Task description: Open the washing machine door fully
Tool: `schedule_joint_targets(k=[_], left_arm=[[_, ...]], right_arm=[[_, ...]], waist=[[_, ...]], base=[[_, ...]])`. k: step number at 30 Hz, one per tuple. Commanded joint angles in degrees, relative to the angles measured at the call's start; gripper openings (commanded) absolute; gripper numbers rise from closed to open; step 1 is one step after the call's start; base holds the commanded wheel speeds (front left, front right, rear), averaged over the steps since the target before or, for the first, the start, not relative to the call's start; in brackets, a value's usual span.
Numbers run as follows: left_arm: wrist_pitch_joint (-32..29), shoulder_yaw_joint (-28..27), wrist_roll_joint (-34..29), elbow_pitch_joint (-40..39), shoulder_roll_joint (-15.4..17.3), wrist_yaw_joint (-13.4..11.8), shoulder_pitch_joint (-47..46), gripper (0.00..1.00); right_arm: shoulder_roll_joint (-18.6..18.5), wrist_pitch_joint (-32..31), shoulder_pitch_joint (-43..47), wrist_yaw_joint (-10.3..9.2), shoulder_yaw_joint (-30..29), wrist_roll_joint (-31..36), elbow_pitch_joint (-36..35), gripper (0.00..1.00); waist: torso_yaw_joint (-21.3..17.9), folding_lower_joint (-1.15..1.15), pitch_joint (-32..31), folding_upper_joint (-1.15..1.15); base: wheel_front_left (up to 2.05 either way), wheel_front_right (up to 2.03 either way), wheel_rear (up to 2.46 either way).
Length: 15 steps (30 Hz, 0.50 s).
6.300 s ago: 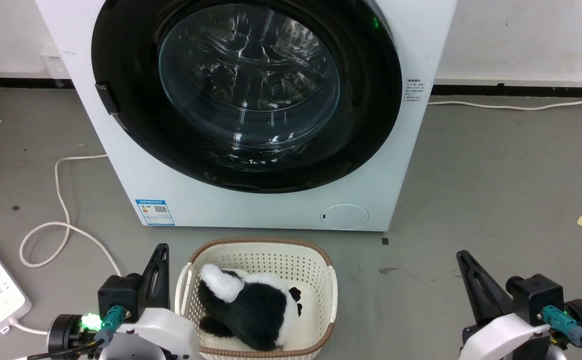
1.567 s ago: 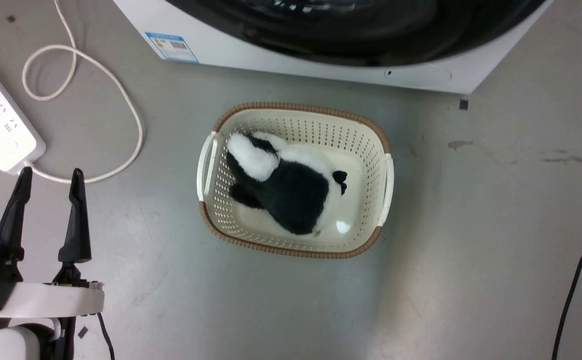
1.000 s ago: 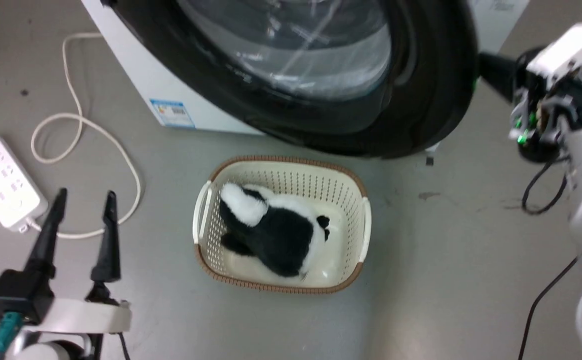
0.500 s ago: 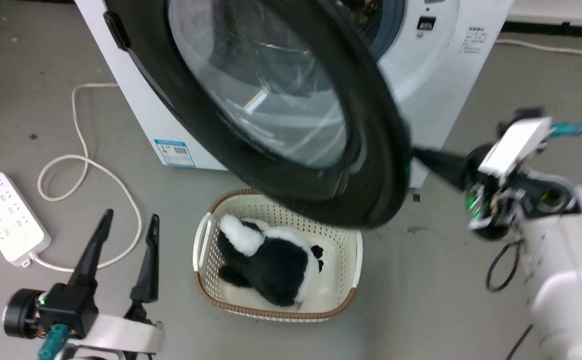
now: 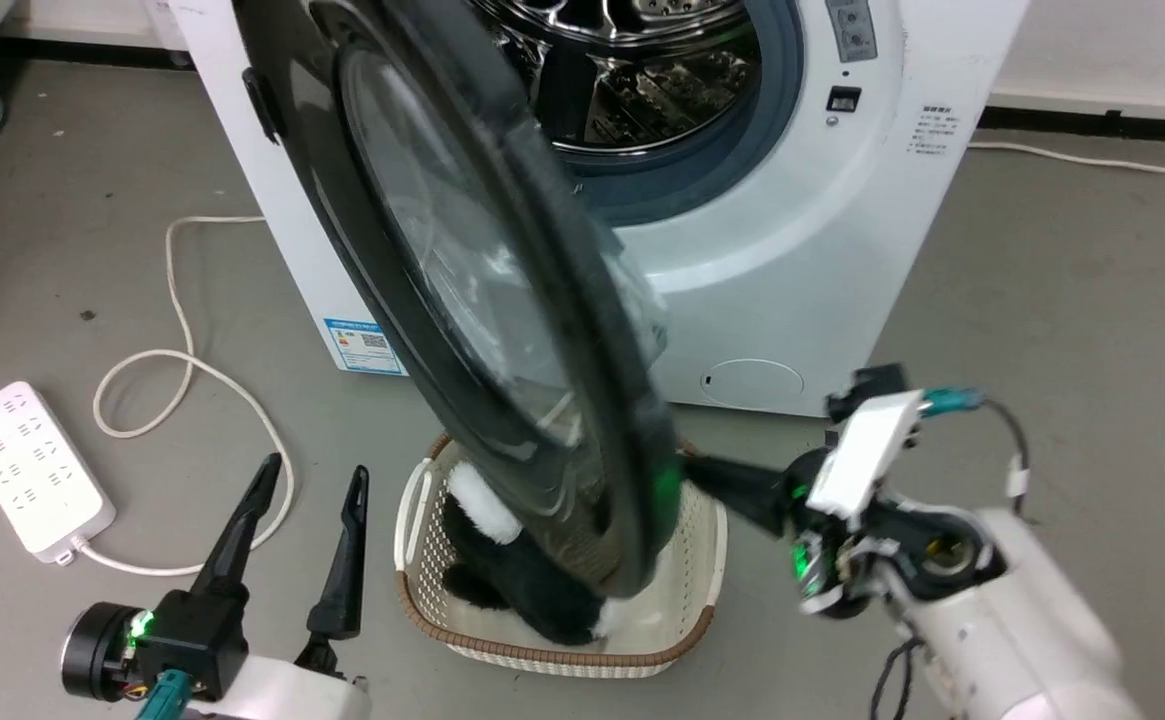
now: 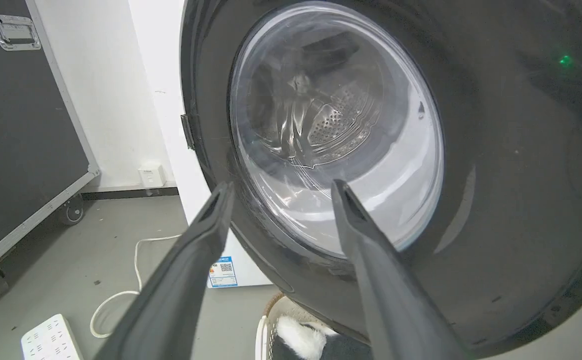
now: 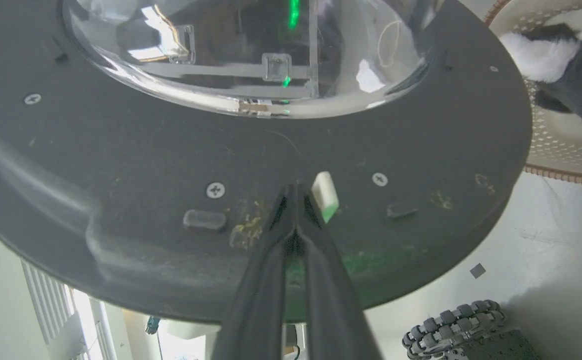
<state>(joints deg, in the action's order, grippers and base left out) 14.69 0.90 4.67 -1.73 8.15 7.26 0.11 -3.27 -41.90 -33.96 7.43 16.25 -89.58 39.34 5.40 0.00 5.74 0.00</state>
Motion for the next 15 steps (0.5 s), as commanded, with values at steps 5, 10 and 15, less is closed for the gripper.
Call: schedule_joint_targets(k=[5, 10, 15], left_arm=[[0.3, 0.46, 0.46, 0.98, -0.41, 0.23, 1.92, 1.0], [0.3, 0.84, 1.79, 2.7, -0.61, 0.23, 2.41, 1.0], [0.3, 1.28, 5.41, 4.52, -1.18, 0.23, 2.68, 1.0]], right_arm=[[0.39, 3.47, 2.77, 0.06, 8.27, -5.59, -2.44, 0.0], [0.39, 6.94, 2.77, 0.06, 13.99, -8.99, -2.94, 0.0], [-0.39, 10.98, 1.98, 0.06, 14.95, -9.37, -3.14, 0.35]], waist=[[0.81, 0.0, -0.48, 0.0], [1.33, 0.0, -0.68, 0.0], [0.76, 0.0, -1.6, 0.0]], base=[[0.0, 0.0, 0.0], [0.0, 0.0, 0.0], [0.0, 0.0, 0.0]])
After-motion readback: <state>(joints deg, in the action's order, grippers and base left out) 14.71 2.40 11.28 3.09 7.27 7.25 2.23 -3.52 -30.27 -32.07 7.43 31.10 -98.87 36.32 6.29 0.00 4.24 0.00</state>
